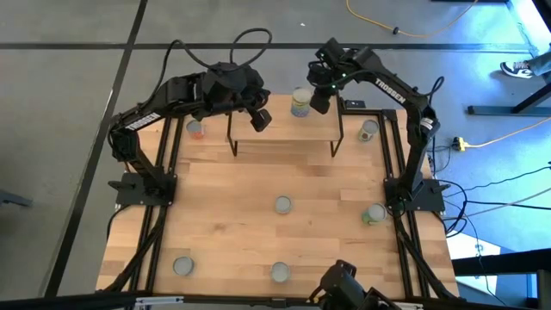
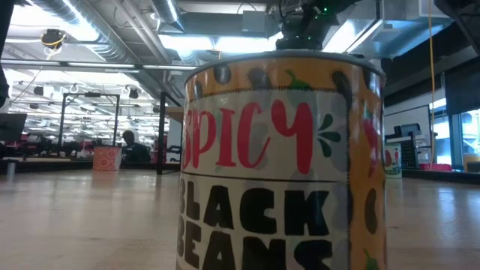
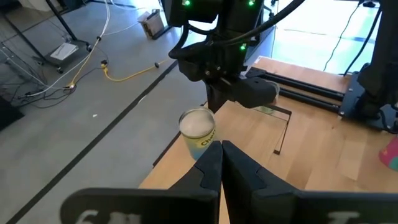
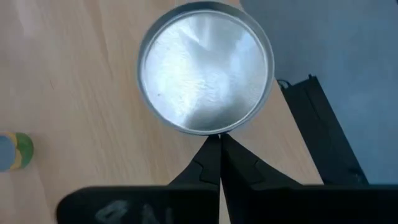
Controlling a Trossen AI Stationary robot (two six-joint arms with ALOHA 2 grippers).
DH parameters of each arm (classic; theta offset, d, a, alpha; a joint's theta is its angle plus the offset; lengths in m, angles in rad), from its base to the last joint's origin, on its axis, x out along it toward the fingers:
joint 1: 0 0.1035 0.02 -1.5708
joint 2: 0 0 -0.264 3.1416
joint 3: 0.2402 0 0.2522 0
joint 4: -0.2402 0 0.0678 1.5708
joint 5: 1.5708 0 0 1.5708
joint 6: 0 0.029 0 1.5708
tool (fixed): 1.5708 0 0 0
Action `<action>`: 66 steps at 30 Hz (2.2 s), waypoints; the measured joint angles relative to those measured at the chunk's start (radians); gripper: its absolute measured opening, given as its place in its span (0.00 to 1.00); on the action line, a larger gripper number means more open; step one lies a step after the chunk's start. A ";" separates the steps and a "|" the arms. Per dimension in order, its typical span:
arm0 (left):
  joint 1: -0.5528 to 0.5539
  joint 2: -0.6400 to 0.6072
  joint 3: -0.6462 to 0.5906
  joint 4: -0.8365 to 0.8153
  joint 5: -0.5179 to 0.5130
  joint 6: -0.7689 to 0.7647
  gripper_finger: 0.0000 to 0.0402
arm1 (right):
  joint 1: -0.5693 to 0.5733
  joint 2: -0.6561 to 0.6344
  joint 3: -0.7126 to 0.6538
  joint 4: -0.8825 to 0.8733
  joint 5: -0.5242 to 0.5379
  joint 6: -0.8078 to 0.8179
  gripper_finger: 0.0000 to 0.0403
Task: Pick and place cans onto a shelf
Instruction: Put the canned cherries on the shelf, then put the canned mixed veggies on the shelf
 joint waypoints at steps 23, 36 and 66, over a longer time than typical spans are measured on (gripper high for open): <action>0.000 0.000 0.000 0.000 -0.019 0.000 0.00 | 0.052 0.063 0.001 0.192 -0.058 0.025 0.01; 0.001 0.000 0.000 0.000 -0.019 0.000 0.00 | 0.057 0.068 0.001 0.261 -0.123 0.049 0.01; 0.001 0.001 0.000 -0.001 -0.019 0.000 0.00 | 0.115 -0.099 0.001 0.135 -0.107 -0.065 0.01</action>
